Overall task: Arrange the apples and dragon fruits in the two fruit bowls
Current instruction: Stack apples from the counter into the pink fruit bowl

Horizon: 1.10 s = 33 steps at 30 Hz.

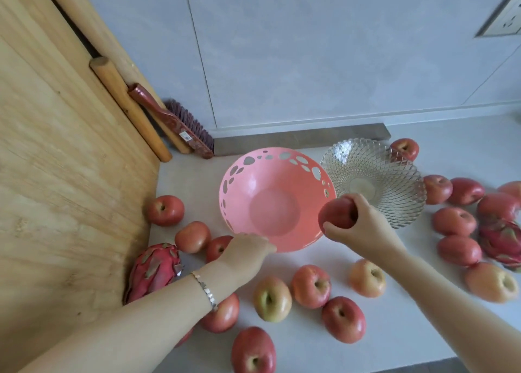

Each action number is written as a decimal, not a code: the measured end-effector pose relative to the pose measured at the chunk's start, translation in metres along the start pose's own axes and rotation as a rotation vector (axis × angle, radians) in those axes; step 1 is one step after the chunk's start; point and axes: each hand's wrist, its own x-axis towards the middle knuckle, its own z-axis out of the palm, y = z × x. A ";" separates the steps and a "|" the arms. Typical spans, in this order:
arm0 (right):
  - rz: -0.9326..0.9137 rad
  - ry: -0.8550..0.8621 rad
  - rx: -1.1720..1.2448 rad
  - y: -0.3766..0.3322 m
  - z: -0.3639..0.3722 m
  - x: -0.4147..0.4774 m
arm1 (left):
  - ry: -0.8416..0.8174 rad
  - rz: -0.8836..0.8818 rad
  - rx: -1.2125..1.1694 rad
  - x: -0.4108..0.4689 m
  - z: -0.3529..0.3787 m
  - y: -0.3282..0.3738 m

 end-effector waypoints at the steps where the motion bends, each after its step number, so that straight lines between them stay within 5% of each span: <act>1: -0.010 -0.002 0.010 -0.005 0.004 0.005 | -0.021 0.037 0.004 -0.005 0.001 -0.001; 4: -0.055 -0.062 0.014 -0.018 0.023 0.024 | -0.013 0.161 -0.062 -0.019 0.001 -0.011; 6: -0.071 -0.126 -0.033 -0.024 0.038 0.042 | 0.224 0.146 -0.175 -0.027 0.000 -0.021; 10: -0.045 -0.206 -0.119 -0.029 0.070 0.077 | 0.592 -0.263 -0.260 -0.034 0.006 -0.047; 14: 0.003 -0.258 -0.265 -0.025 0.092 0.107 | 0.152 -0.573 -0.327 -0.038 0.002 -0.055; 17: 0.032 -0.265 -0.335 -0.021 0.103 0.117 | -0.138 -0.572 -0.315 -0.037 0.005 -0.051; 26: -0.033 -0.356 -0.302 -0.001 0.093 0.101 | -0.015 -0.717 -0.280 -0.028 0.021 -0.031; 33: -0.161 -0.343 -0.332 0.014 0.064 0.082 | -0.071 -0.794 -0.177 -0.057 -0.043 -0.022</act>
